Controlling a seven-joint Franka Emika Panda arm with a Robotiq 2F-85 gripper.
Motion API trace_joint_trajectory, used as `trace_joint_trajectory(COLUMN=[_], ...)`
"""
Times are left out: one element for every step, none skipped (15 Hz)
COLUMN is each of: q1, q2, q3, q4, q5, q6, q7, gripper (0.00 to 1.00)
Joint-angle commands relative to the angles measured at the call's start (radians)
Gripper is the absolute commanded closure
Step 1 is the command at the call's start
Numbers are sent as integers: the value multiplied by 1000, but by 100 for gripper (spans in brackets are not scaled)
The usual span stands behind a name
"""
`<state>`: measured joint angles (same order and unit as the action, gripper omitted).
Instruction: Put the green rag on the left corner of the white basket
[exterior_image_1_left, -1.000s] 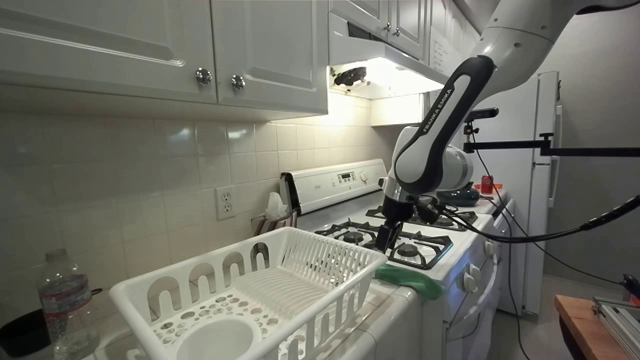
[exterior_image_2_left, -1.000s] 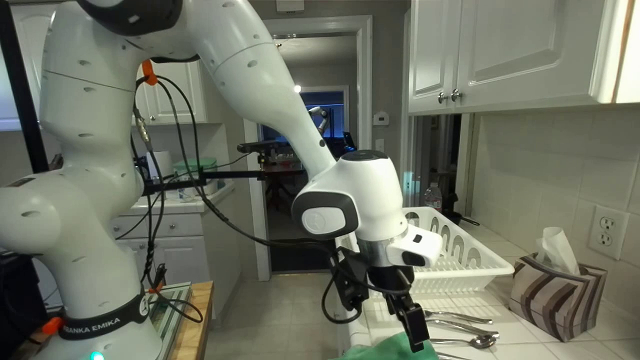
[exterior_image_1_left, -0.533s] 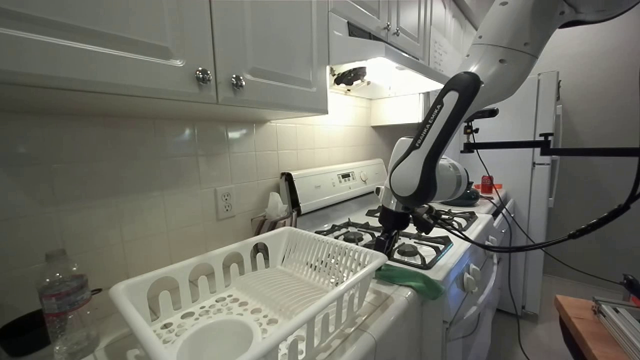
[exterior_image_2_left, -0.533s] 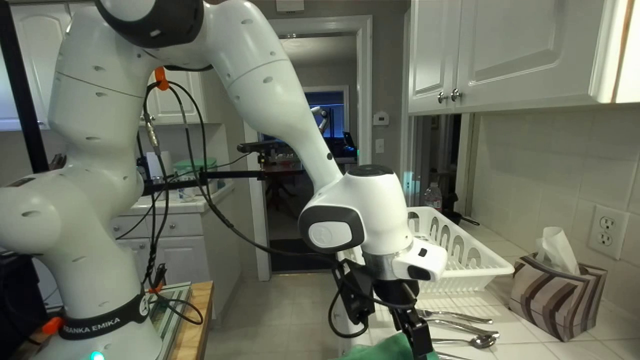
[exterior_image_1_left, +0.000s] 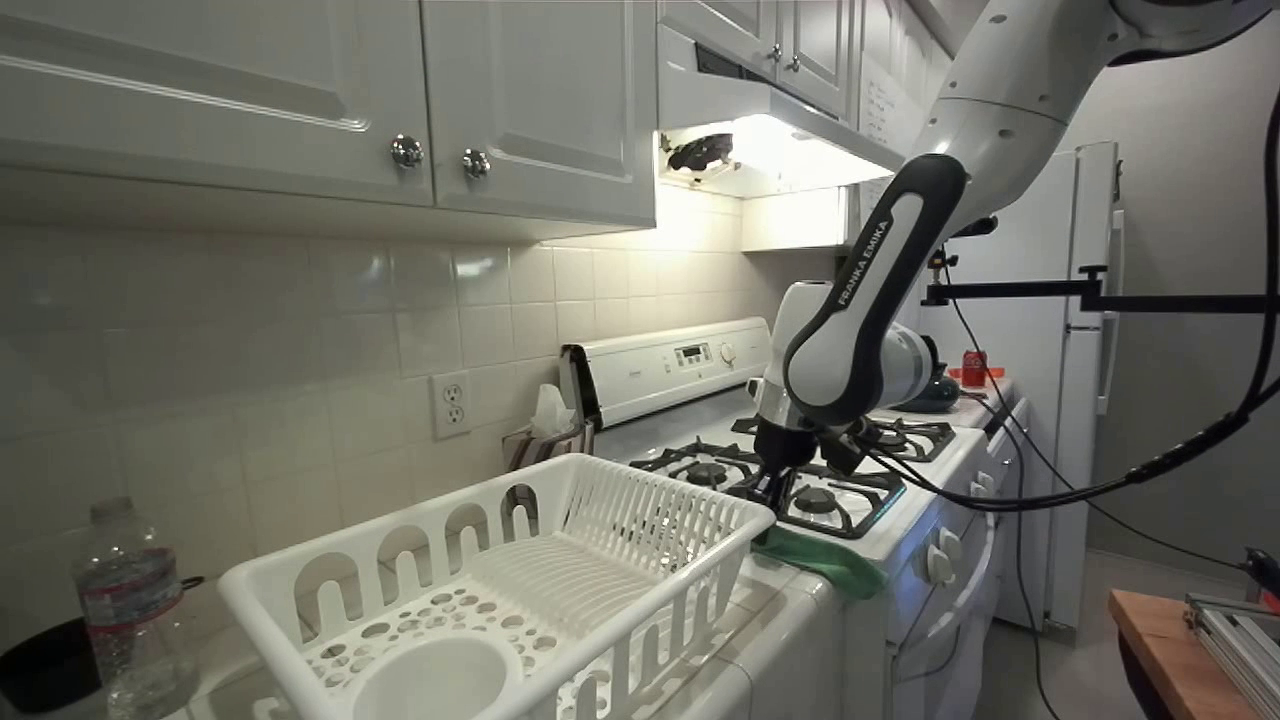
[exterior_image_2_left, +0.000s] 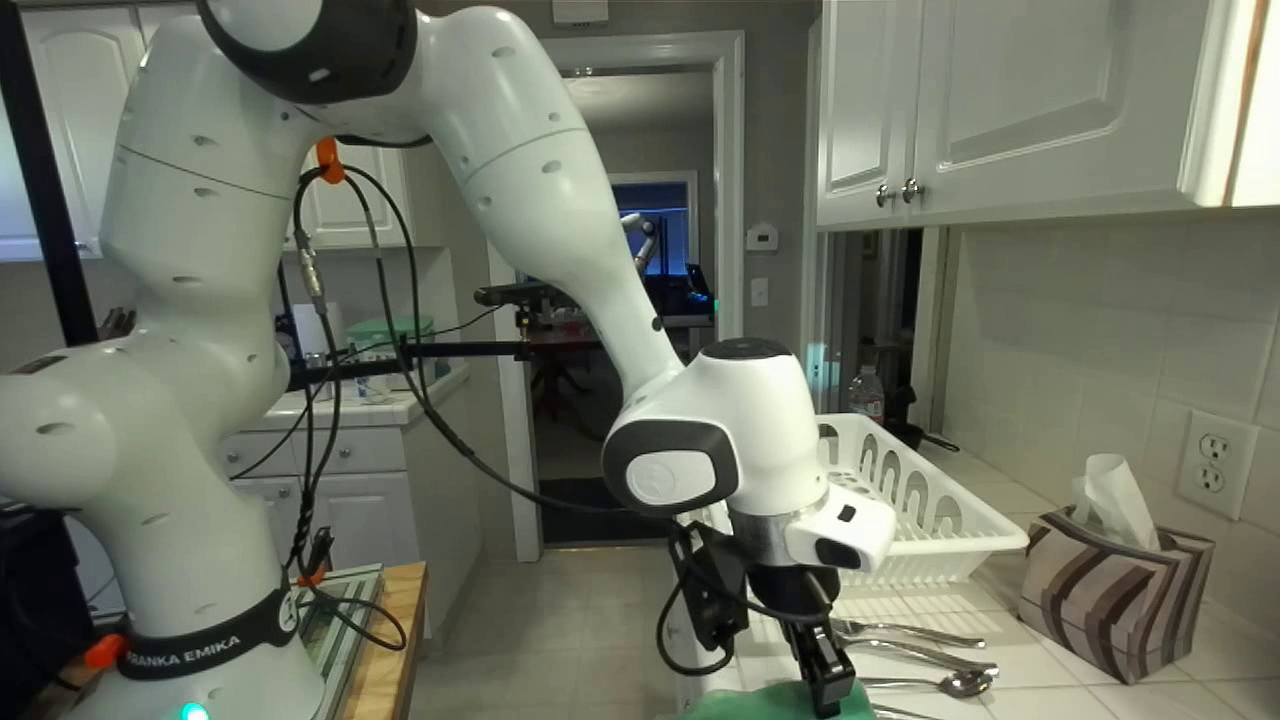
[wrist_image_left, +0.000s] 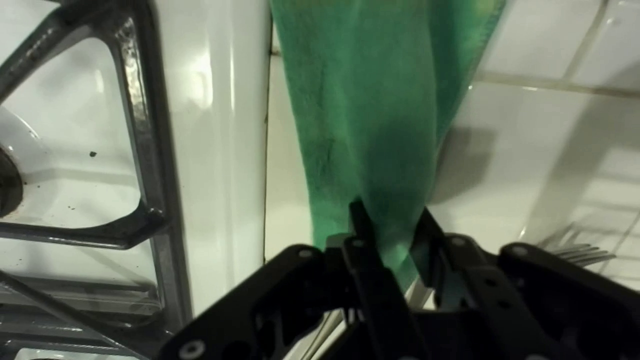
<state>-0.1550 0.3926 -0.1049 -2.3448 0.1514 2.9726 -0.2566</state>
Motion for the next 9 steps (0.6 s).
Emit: trace_joint_trajectory(q1=[-27,-26,-30,-34,-38,-44,-38,-29,-4], q2=[6,-4,-13,-30,-43,-62,-75,-89,-104], q3=[23,21,24,27,30,34,24,12,-20], q4=[16,12,8,1,-4,-12,-17,-22,-31], q5=[-38,-39,-37,-36,-34,-32,-40,-48,-73], q6=[-4,-10,-18,-29,-33,-41,-42,-45,-35], q7=[48,52,53,52,51,47,52,61,84], gripper=[100,100,100,98,98,98,98,98,98])
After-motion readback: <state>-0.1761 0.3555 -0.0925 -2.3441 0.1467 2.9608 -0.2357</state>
